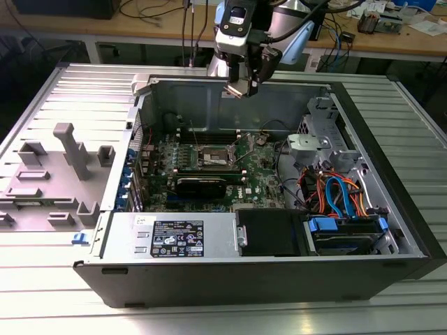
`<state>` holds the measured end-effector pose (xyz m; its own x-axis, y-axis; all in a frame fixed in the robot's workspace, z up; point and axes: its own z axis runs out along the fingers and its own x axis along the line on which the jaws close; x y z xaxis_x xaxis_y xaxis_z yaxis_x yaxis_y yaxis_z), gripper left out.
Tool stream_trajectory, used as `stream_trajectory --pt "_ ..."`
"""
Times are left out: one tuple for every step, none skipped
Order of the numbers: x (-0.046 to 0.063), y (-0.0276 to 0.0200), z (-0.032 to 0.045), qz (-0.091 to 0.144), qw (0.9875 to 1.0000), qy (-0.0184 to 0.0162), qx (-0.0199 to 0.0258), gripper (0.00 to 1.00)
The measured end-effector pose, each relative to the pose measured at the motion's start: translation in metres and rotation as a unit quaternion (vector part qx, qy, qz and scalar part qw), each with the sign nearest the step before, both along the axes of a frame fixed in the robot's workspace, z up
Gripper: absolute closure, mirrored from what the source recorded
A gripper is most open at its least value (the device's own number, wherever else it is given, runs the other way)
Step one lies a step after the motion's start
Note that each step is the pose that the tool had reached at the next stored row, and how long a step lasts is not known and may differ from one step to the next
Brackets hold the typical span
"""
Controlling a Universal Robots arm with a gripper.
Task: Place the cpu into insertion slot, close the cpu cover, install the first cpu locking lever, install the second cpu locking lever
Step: 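Place the cpu into insertion slot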
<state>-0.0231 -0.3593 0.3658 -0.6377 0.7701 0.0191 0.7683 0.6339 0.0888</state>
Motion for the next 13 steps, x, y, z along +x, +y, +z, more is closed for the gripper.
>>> stream_trajectory --pt "0.0 0.0 0.0 0.0 1.0 0.0 0.0 0.46" --pt "0.0 0.0 0.0 0.0 1.0 0.0 0.0 0.46" --pt "0.0 0.0 0.0 -0.002 1.0 0.0 0.0 0.46" --pt "0.0 0.0 -0.0001 -0.005 1.0 0.0 0.0001 0.46" --pt "0.0 0.0 -0.0001 -0.008 1.0 0.0 0.0 0.46" --pt "0.0 0.0 -0.0001 -0.01 0.9999 0.0 0.0 0.46" --pt "0.0 0.0 -0.0001 -0.012 0.9999 0.0 0.0001 0.46" --pt "0.0 0.0 -0.0001 -0.014 0.9999 0.0 0.0 0.46" --pt "0.0 0.0 -0.0001 -0.016 0.9999 0.0 0.0 0.46" --pt "0.0 0.0 -0.0001 -0.019 0.9998 0.0 0.0 0.46" --pt "0.0 0.0 -0.0002 -0.021 0.9998 0.0 0.0001 0.46" --pt "0.0 0.0 -0.0002 -0.023 0.9997 0.0 0.0 0.46" --pt "0.0 0.0 -0.0002 -0.025 0.9997 0.0 0.0 0.46"
